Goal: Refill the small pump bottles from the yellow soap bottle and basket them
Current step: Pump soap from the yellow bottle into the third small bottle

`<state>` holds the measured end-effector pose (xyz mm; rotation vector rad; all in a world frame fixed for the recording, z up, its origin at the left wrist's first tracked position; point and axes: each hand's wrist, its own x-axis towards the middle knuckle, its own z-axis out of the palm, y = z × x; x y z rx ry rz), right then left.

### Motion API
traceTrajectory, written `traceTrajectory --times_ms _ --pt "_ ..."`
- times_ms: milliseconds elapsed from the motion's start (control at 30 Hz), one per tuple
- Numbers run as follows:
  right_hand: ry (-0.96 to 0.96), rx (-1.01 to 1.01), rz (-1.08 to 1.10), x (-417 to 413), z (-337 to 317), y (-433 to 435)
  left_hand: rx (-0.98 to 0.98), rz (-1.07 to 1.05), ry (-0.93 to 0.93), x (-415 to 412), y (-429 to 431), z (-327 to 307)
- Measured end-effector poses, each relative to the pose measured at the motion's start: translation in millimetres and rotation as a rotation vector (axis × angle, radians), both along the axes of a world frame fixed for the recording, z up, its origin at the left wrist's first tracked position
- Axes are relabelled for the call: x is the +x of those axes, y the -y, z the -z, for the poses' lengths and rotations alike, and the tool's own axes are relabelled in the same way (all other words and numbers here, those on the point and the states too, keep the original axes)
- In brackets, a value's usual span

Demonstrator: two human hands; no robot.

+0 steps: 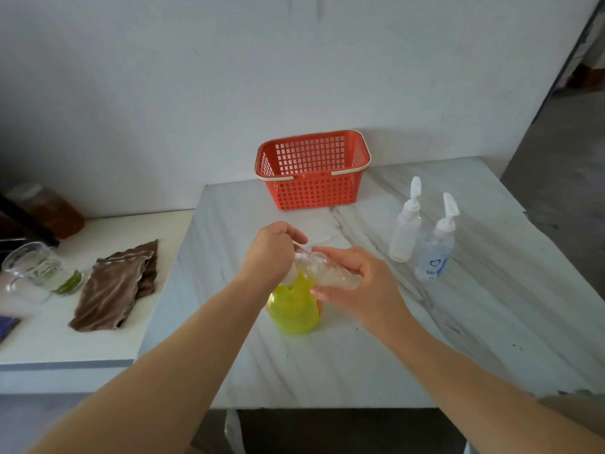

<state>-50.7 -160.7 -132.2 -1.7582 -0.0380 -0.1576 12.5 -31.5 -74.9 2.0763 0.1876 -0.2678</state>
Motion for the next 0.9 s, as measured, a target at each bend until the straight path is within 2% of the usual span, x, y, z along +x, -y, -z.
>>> traceTrajectory --times_ms 267,633,900 --pt "0.054 0.002 -0.019 -0.2 -9.4 2.1 -0.039 0.030 0.038 0.8 -0.2 -12.3" --pt "0.031 -0.016 -0.030 0.3 1.2 1.1 -0.022 0.007 0.002 1.9 -1.2 2.1" --pt "0.051 -0.008 -0.017 2.1 -5.5 1.8 -0.037 -0.024 0.044 -0.8 0.9 -6.2"
